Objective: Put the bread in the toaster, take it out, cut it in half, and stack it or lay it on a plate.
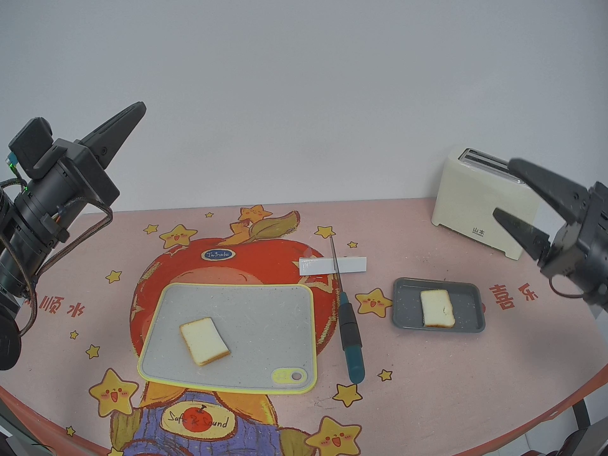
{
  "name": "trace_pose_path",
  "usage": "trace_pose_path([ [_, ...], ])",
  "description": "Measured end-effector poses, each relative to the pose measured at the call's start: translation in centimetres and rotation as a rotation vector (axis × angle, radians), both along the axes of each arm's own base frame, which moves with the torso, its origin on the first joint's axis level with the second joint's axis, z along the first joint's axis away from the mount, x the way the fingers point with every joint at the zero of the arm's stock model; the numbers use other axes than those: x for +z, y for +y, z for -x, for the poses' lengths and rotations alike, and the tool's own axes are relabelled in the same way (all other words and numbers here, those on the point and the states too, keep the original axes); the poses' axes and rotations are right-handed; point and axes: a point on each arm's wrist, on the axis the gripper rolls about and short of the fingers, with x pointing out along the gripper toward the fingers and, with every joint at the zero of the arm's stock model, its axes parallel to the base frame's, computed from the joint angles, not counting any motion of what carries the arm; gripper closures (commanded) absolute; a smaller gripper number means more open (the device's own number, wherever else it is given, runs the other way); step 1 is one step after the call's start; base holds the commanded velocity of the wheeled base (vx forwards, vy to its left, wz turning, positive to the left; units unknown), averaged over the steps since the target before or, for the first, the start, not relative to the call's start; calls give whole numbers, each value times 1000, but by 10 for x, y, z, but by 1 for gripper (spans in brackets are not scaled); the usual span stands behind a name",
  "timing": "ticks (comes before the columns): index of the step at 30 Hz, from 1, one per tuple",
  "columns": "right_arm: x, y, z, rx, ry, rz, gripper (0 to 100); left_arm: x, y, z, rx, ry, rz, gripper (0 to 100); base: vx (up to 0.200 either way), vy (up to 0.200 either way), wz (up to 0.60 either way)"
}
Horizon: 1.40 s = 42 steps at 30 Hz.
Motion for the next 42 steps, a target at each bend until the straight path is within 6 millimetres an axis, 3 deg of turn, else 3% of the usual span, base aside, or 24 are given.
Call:
trace_pose_path([
  [5,-14,-4,9,39,124,79,0,0,0,0,-1,0,0,100,0,0,0],
  [9,-13,-5,10,45,168,120,0,0,0,0,0,0,0,100,0,0,0],
  [16,3,-8,10,52,12,88,0,-2,0,0,0,8,-2,100,0,0,0],
  [22,-3,-7,16,179,-25,109,0,-5,1,2,0,27,-9,100,0,0,0],
  [28,-10,-6,20,235,-67,161,0,-23,2,4,-2,146,-63,100,0,0,0],
  [42,-17,-7,20,230,-96,212,0,-93,12,27,-48,666,-208,100,0,0,0],
])
